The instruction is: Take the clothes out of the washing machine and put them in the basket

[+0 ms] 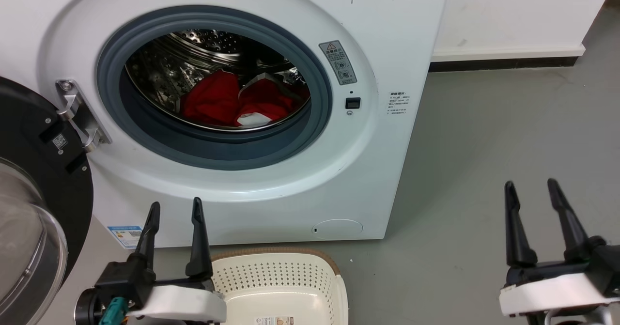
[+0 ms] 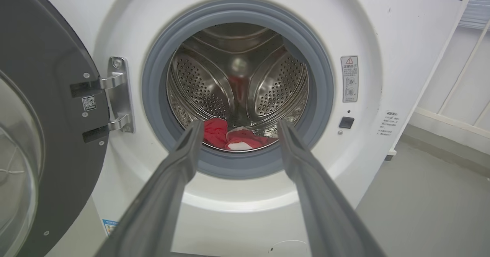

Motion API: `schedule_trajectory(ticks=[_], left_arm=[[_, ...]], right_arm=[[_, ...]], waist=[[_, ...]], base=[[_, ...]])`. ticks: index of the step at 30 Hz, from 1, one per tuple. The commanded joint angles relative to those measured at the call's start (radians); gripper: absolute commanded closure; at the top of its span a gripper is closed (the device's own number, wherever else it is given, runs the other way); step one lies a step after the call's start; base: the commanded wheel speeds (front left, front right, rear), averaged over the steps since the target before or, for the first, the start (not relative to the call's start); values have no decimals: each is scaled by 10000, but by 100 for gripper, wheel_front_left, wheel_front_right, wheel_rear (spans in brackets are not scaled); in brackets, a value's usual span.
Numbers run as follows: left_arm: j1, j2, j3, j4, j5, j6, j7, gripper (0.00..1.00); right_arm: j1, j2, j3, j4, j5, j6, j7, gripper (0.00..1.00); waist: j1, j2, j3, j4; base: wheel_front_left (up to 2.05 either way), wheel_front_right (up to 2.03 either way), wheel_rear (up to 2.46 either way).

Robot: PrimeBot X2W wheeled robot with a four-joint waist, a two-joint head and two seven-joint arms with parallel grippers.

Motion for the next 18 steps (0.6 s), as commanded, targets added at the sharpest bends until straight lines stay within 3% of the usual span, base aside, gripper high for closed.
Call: schedule_trajectory(ticks=[1,5,11,18], left_arm=[[-108,146,-121,-53,239,70,-91,0],[-91,321,-381,-13,458,275,-176,0],[202,392,-452,467,463,41,-295,0],[40,562,-659,866,1442,110,-441,0]], right_arm=[[54,-13,40,47,-270,-2,-103,0],[127,-12,123,344,-535,-2,-197,0],[216,-12,200,576,-1070,-4,-314,0],[275,-6,451,745,-1928,-4,-453,0]], waist=[[0,-1,-5,-6],[0,-1,-18,-21],[-1,-1,-43,-43],[-1,-1,-69,-69]], base=[[0,0,0],[0,0,0],[0,0,0],[0,0,0]])
